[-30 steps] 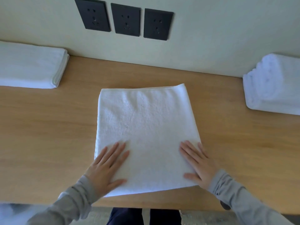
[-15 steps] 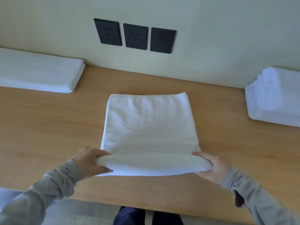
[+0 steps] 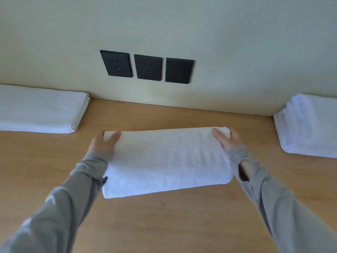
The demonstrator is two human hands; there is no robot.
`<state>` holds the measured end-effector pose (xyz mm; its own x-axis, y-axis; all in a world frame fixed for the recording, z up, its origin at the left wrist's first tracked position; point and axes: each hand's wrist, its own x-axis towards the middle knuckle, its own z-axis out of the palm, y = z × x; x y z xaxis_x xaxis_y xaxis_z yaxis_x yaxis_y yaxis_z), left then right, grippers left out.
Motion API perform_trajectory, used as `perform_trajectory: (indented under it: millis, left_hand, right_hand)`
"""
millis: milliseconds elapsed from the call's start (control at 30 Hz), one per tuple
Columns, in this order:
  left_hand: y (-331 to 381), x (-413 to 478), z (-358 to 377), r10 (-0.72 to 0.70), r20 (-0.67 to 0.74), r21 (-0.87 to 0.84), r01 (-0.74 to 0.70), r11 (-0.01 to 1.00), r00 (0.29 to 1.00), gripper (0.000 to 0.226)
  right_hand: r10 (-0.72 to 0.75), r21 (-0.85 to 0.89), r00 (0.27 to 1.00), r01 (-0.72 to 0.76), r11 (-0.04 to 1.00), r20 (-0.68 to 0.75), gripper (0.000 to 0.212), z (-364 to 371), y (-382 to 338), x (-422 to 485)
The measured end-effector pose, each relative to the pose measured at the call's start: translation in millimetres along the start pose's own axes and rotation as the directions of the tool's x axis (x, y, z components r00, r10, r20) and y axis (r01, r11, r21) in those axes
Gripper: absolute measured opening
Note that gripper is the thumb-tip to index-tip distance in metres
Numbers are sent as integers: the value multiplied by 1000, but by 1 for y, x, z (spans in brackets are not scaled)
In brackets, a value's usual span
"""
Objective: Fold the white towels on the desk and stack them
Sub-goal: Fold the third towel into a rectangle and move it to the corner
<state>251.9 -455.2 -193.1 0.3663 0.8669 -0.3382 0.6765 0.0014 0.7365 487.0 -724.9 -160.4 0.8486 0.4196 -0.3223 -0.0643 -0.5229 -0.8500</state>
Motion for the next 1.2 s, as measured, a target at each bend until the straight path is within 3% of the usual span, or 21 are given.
perform_trajectory:
  millis: [100, 233, 467, 567, 633, 700, 767, 833, 867, 1033, 1200]
  left_hand:
    - [-15, 7, 32, -142, -55, 77, 146, 986, 988, 64]
    - [-35, 17, 49, -133, -109, 62, 141, 988, 985, 54]
    - [-35, 20, 50, -168, -149, 23, 174, 985, 974, 58]
    - [-27, 11, 44, -237, -135, -80, 228, 970, 962, 65]
    - [-29, 3, 37, -275, -101, -136, 261, 956, 956, 71]
    - [-36, -8, 32, -311, -49, -122, 303, 945, 949, 76]
    - [-41, -19, 33, -315, -25, -43, 314, 948, 949, 78]
    - [-41, -27, 40, -310, -61, 13, 311, 950, 949, 75]
    - [-40, -30, 43, -301, -94, 16, 304, 953, 949, 71]
    - [-44, -27, 54, -208, -207, -1, 213, 977, 956, 55]
    - [-48, -18, 57, -192, -242, 57, 212, 976, 951, 56]
  right_hand:
    - [24, -146, 1000, -24, 989, -6, 54, 19, 13, 22]
    - [175, -273, 985, -169, 947, -2, 71, 34, 39, 48]
    - [210, -482, 976, -213, 850, -63, 72, 43, 45, 72]
    - [209, -360, 975, -223, 906, -77, 75, 37, 39, 61]
    - [326, -49, 946, -325, 944, -4, 89, 24, 34, 46]
    - [437, 154, 894, -448, 881, 99, 102, 7, 39, 25]
    - [381, 180, 921, -390, 903, 83, 74, -1, 58, 3]
    - [299, 153, 954, -291, 944, -31, 32, 6, 73, -16]
    - [275, 150, 958, -261, 953, -81, 23, 12, 77, -22]
    - [155, 18, 972, -155, 988, -178, 20, 33, 82, -23]
    - [149, -153, 971, -179, 972, -186, 28, 37, 88, -7]
